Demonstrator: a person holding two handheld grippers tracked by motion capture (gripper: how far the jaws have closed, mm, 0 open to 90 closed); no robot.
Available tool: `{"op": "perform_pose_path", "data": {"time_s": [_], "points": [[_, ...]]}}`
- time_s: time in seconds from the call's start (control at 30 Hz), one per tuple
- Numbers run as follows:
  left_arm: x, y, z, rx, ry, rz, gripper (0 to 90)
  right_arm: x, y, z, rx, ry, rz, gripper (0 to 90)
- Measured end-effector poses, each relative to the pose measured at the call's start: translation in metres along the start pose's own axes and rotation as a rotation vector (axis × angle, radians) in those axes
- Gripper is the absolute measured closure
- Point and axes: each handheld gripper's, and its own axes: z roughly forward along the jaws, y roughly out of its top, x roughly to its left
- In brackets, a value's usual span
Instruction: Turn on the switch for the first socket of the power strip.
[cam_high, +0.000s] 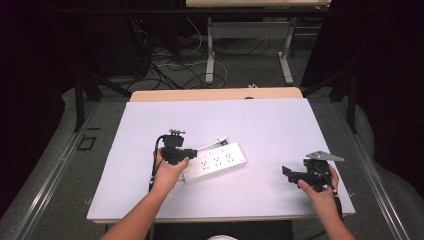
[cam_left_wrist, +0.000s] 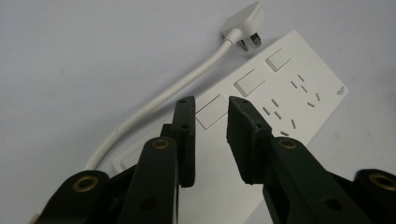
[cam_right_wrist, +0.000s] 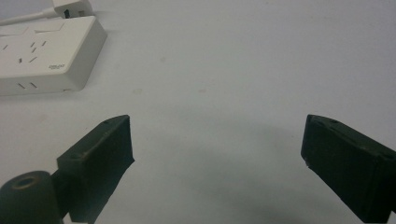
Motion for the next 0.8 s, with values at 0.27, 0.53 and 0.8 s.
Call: {"op": "perform_pose_path", "data": {"time_s": [0.27,0.53,0.8], "points": [[0.002,-0.002,-0.009,-0.014,0.014,0.031,60.5,-0.001,0.0,0.0,0.002,0.003,0.001,8.4],[0.006,-0.005,-0.02,-0.013,-0.005,0.06,49.0,0.0,0.0,0.001,0.0,0.001,0.003,8.4],[0.018,-0.009,-0.036,-0.018,0.008,0.087,41.4,-0.001,0.0,0.0,-0.007,-0.005,0.0,8.4]]}}
